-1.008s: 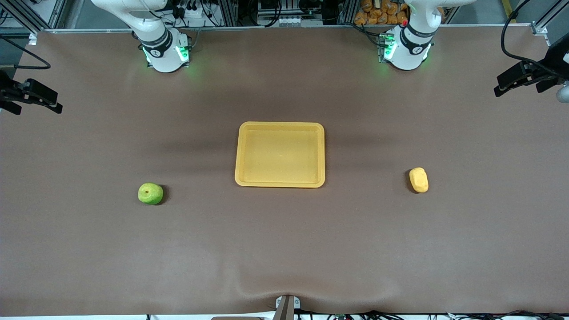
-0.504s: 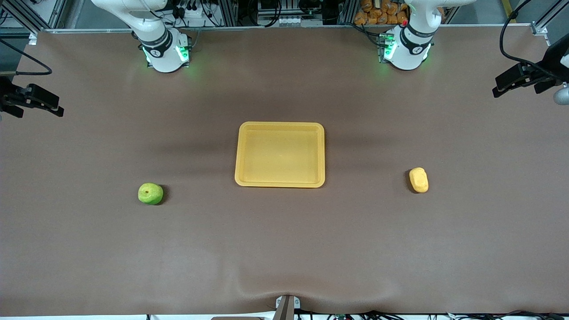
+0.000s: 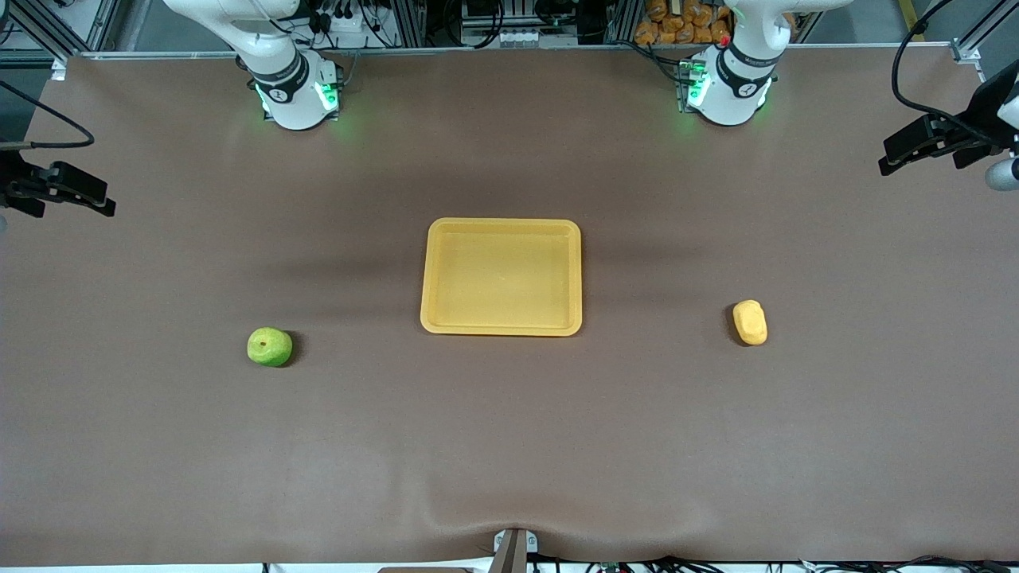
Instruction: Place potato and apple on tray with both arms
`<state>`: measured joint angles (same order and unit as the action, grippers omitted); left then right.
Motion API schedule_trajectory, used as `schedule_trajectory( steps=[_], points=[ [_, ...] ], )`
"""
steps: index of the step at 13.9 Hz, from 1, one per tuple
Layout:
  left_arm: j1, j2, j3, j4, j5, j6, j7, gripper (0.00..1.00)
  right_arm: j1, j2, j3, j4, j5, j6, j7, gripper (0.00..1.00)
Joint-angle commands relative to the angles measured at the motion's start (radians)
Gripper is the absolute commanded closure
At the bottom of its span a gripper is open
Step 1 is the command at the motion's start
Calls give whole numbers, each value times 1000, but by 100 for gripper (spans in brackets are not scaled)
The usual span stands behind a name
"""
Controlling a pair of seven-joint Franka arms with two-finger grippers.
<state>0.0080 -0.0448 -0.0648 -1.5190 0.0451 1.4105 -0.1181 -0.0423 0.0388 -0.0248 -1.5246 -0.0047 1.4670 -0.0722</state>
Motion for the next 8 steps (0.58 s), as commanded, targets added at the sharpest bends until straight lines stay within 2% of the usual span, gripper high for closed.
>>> schedule_trajectory(
  steps=[1, 8],
  points=[
    [-2, 25, 2, 8, -16, -8, 5, 0, -13, 59, 6, 29, 9, -7, 5, 0],
    [-6, 126, 2, -27, -14, 74, -32, 0, -4, 122, 8, 29, 12, 41, 5, 0]
  ],
)
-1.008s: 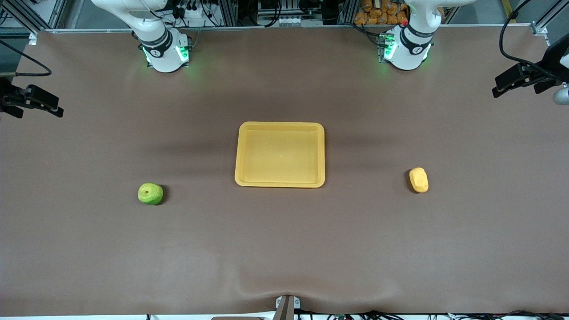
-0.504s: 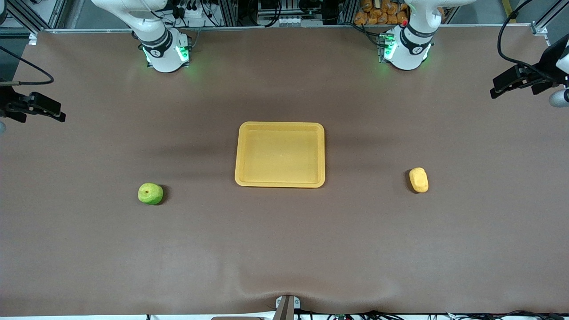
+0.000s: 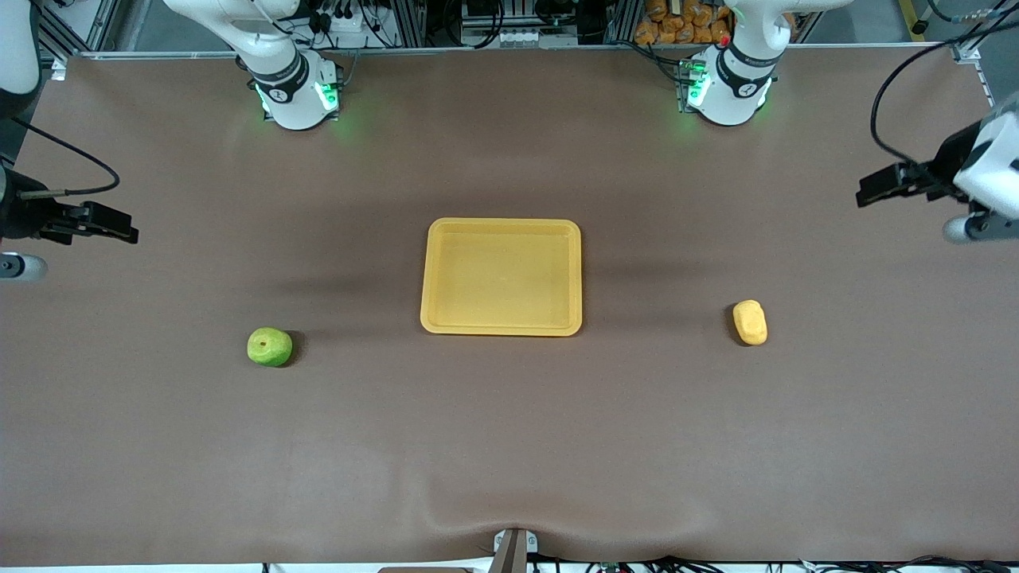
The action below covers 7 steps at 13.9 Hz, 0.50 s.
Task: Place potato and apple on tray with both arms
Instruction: 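Reach the right gripper to the apple while the left gripper reaches the potato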
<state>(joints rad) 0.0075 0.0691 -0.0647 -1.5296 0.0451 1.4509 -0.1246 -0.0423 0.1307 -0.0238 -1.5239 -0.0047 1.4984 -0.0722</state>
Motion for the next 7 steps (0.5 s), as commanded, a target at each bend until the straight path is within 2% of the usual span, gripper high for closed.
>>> schedule_trajectory(
  steps=[1, 7],
  points=[
    [-15, 12, 2, -50, -14, 63, -29, 0, -2, 35, 7, 28, 12, 26, 5, 0],
    [-23, 11, -7, -253, -14, 265, -30, 0, -4, 107, 7, 25, 14, 80, 5, 0]
  ],
)
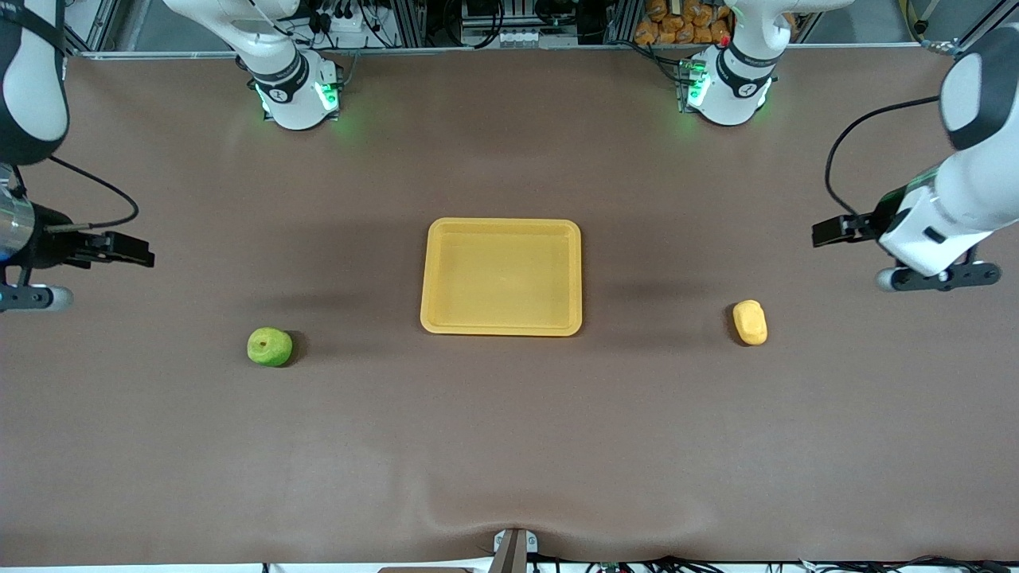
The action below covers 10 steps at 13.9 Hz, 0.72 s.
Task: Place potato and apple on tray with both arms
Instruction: 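Reach the right gripper to the apple while the left gripper reaches the potato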
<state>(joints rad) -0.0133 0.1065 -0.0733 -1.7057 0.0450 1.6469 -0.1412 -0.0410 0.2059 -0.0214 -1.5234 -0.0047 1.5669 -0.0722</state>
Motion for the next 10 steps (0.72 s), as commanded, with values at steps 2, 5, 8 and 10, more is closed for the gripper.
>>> schedule_trajectory(
  steps=[2, 5, 8, 10],
  points=[
    [0, -24, 1, -138, -14, 172, -14, 0, -3, 58, 5, 26, 15, 19, 5, 0],
    [1, -5, 1, -221, -13, 328, -14, 0, -2, 92, 6, 23, 15, 36, 5, 0],
    [4, 35, 1, -252, -13, 422, -14, 0, -3, 110, 6, 20, 15, 58, 5, 0],
    [0, 58, 1, -279, -13, 490, -15, 0, -3, 128, 8, 20, 17, 73, 5, 0]
  ],
)
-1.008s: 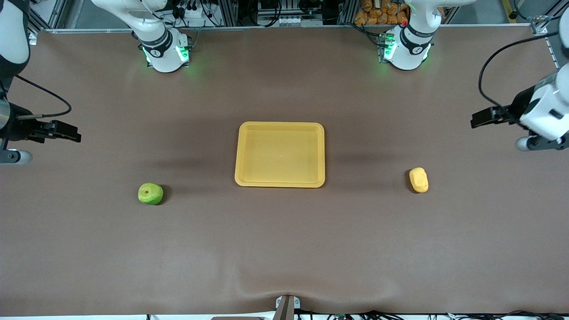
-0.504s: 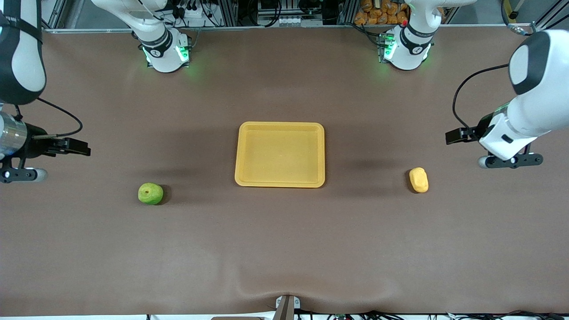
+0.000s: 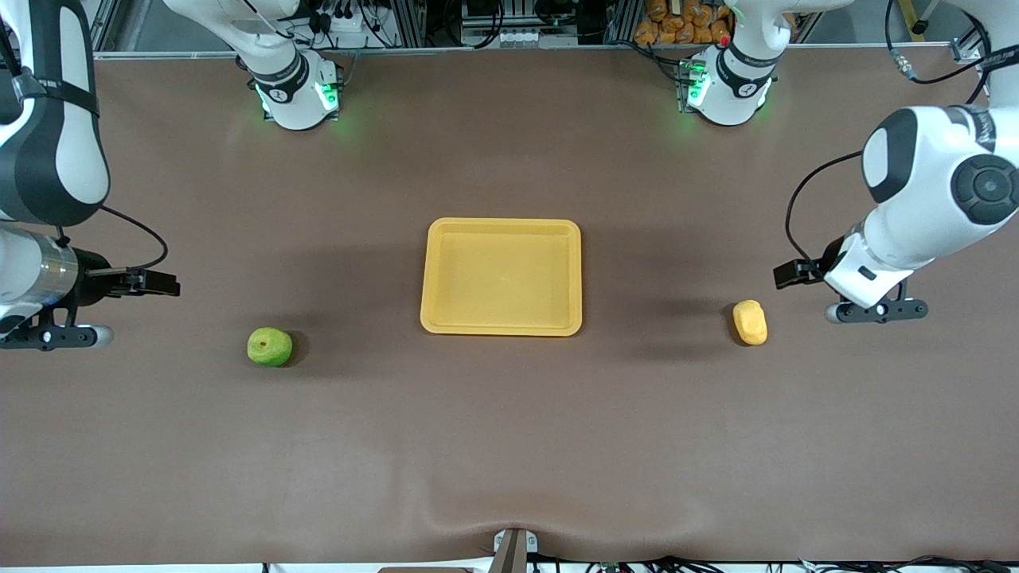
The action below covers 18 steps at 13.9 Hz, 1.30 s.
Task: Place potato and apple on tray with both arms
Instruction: 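Reach the right gripper to the apple while the left gripper reaches the potato, then close the left gripper on the potato while the right gripper grasps the apple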
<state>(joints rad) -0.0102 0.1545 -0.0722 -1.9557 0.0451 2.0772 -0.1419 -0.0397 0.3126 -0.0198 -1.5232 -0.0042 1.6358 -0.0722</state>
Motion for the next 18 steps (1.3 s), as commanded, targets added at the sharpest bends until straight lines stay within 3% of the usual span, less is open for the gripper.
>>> schedule_trajectory(
  steps=[1, 11, 14, 18],
  points=[
    [-4, 22, 0, -46, -13, 95, -15, 0, -3, 29, 6, 20, 16, 15, 5, 0],
    [-4, 134, 2, -150, -4, 374, -18, 0, 3, 125, 9, 17, 27, 107, 6, 0],
    [-2, 171, 3, -155, -2, 403, -18, 0, 0, 157, 9, 17, 76, 127, 6, 0],
    [1, 226, 5, -154, -2, 423, -30, 0, 3, 190, 9, 17, 76, 163, 5, 0]
  ],
)
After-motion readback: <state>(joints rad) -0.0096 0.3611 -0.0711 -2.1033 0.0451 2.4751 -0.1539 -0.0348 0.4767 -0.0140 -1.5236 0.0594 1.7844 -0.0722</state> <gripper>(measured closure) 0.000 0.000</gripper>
